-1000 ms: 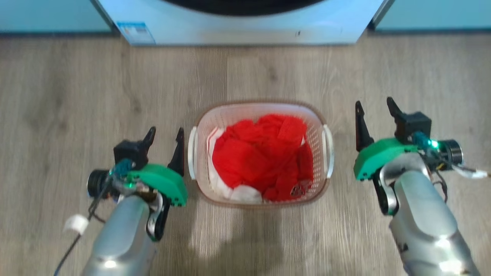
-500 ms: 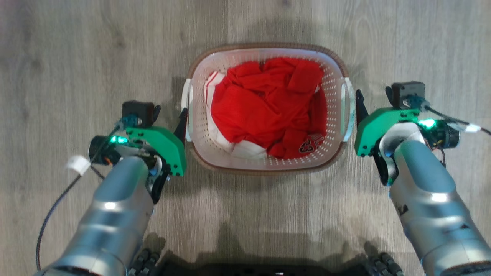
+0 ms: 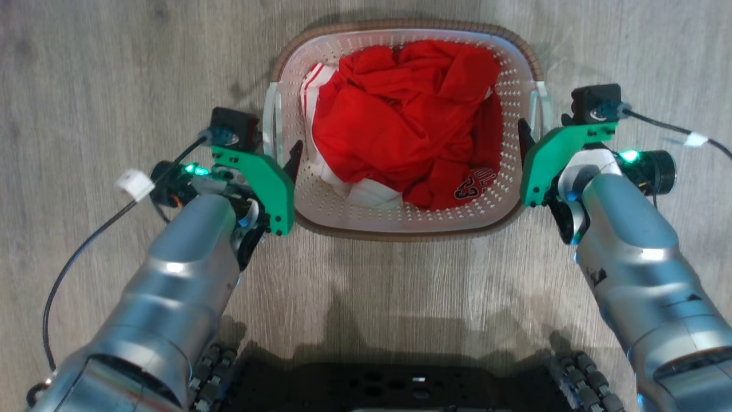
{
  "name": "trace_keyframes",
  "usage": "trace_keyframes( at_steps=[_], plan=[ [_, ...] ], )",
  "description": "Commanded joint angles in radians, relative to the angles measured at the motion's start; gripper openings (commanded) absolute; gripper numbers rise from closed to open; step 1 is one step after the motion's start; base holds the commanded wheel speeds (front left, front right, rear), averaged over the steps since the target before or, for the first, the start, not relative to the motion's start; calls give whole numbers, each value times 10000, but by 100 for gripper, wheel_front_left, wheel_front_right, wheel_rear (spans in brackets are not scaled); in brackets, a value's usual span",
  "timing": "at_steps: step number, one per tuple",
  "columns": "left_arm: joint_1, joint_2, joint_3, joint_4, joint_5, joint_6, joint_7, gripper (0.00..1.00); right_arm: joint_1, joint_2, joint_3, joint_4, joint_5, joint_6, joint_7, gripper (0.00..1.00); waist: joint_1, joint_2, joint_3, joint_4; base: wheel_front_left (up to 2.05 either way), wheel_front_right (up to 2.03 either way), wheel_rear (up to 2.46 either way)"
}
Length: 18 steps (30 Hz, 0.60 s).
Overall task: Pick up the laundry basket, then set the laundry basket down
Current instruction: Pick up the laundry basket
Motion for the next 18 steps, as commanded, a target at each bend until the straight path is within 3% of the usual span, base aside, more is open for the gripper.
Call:
trace_keyframes(
  at_steps=[1,7,18],
  plan=[
    [-6,243,11,-155,-148,-59,51,100,197,162,239,-85,102,60,34,100,-2,0,98,25,0,0,0],
    [-420,243,-1053,25,-947,-60,637,100,-123,162,647,193,519,60,244,100,-2,0,349,37,0,0,0],
    [-1166,243,-2070,381,-1576,-61,1347,100,-824,162,908,758,835,60,606,100,-2,0,1002,38,0,0,0]
  ],
)
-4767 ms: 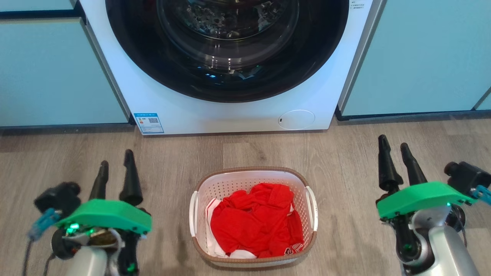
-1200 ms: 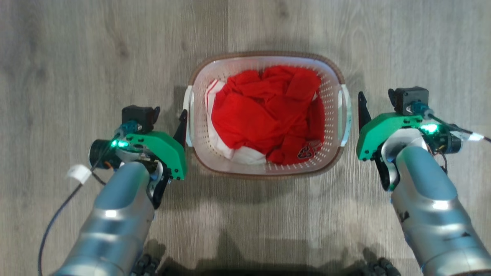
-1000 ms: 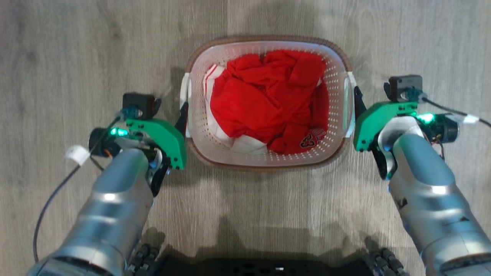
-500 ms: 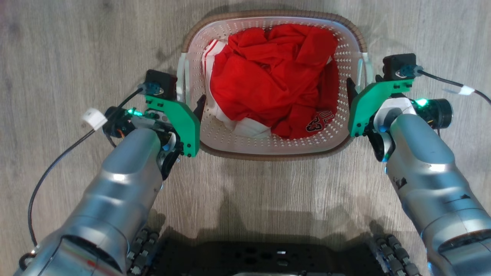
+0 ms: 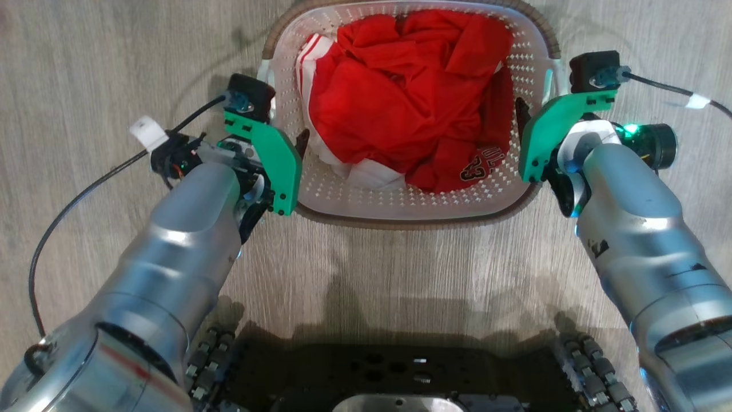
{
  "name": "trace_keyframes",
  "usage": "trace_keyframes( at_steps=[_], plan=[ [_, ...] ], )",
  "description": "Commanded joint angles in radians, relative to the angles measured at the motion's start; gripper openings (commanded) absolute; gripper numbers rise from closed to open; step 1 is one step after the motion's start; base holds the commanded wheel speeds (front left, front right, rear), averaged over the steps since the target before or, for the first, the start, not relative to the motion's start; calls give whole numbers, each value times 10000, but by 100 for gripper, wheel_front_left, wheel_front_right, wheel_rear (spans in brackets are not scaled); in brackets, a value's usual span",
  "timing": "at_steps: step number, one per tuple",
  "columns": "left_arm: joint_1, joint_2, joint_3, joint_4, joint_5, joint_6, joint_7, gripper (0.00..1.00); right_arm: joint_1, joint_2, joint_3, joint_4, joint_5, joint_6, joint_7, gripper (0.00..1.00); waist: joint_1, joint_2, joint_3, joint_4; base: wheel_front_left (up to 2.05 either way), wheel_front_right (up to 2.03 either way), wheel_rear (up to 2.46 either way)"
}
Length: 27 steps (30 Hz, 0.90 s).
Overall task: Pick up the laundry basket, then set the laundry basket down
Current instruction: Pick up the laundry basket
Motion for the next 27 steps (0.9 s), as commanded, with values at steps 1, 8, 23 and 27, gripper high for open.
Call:
trace_keyframes(
  at_steps=[1,8,23,27],
  plan=[
    [-5,243,-71,-51,-181,10,72,100,272,181,296,-20,144,60,85,100,0,0,130,20,0,0,0],
    [-263,243,-485,65,-605,10,126,100,59,181,551,107,382,60,0,100,0,0,363,36,0,0,0],
    [-356,242,-1292,-99,-1500,10,164,0,-72,181,926,392,877,60,-121,0,0,0,452,116,0,0,0],
    [-384,242,-1524,-96,-1725,10,145,0,-133,181,992,526,939,60,-117,0,0,0,455,162,0,0,0]
  ],
)
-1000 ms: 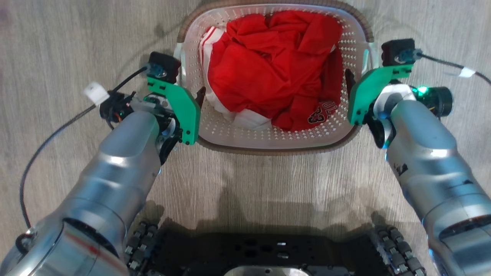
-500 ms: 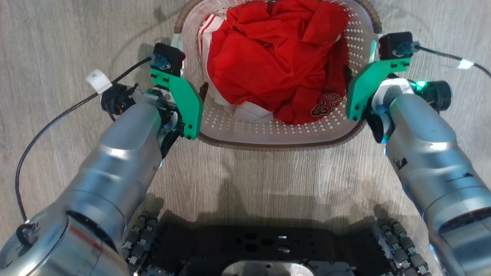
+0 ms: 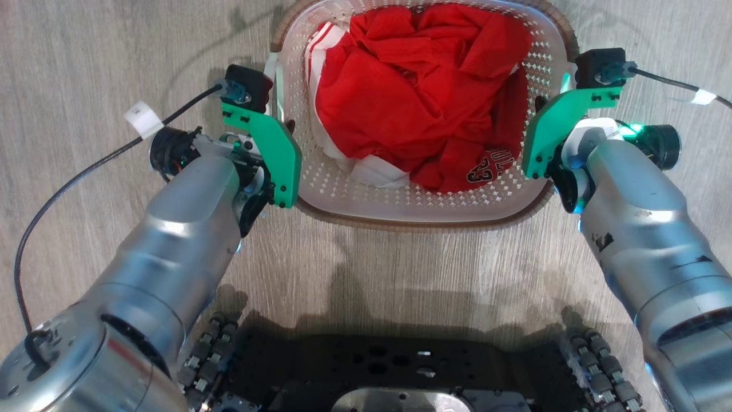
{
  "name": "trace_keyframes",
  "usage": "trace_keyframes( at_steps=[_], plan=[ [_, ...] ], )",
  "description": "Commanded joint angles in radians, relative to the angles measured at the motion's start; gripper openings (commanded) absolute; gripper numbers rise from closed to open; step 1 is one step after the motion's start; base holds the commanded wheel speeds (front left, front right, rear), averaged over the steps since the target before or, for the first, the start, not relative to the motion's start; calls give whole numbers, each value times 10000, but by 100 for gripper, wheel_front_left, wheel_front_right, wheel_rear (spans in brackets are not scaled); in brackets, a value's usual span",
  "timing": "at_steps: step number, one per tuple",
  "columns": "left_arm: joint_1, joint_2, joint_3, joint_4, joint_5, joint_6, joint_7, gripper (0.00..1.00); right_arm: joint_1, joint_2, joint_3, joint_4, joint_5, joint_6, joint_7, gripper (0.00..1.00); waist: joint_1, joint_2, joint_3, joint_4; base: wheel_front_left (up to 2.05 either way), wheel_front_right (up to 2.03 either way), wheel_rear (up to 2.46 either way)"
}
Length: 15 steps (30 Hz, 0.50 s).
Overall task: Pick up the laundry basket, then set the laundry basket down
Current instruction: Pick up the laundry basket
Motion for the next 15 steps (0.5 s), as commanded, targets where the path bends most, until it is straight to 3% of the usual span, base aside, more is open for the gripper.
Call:
trace_keyframes(
  at_steps=[1,15],
  plan=[
    [16,191,-94,-107,7,-69,-35,0,269,264,286,-83,21,62,-76,0,0,0,-10,8,0,0,0],
    [113,191,-1062,-39,-585,-69,269,0,220,264,885,-98,649,62,341,0,0,0,-774,124,0,0,0]
  ],
)
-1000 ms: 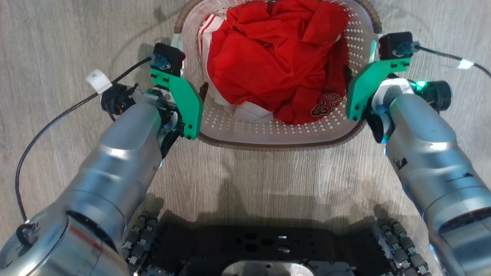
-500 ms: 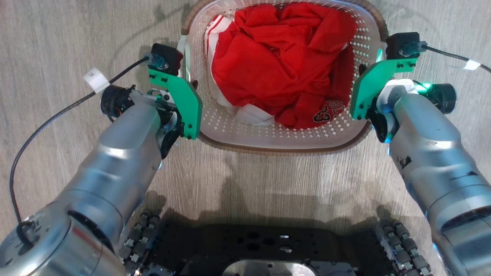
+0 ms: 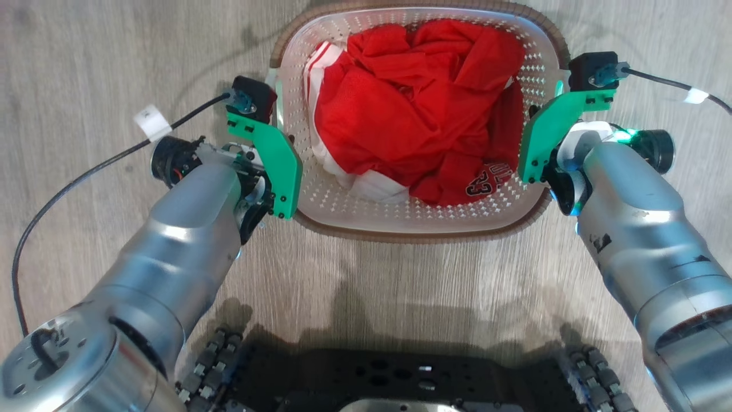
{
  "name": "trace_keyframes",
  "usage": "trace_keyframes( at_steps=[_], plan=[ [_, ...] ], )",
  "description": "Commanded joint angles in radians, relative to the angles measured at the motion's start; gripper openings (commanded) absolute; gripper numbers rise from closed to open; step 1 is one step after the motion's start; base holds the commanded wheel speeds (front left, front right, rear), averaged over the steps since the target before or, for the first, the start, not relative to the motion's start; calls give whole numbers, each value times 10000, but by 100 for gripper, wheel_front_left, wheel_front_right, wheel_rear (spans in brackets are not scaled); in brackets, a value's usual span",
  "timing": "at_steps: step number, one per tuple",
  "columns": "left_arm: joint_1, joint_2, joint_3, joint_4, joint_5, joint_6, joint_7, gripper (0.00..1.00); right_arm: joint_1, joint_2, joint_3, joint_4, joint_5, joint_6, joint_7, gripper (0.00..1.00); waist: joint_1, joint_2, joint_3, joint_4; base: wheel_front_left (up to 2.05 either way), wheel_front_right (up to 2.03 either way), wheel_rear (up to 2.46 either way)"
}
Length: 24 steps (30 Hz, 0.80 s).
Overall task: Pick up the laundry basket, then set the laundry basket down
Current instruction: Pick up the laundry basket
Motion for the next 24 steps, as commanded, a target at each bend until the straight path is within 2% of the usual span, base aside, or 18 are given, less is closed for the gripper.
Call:
trace_keyframes(
  at_steps=[1,15,24],
  plan=[
    [123,166,-138,-182,21,-73,38,0,315,270,299,-261,27,62,8,0,0,0,-214,19,0,0,0],
    [-14,275,-1039,-550,-567,-73,1501,0,246,268,978,-162,908,62,944,0,0,0,-1724,149,0,0,0],
    [-228,357,-1230,-743,-884,-73,2020,0,47,268,1314,-137,1353,62,1297,0,0,0,-2129,103,0,0,0]
  ],
)
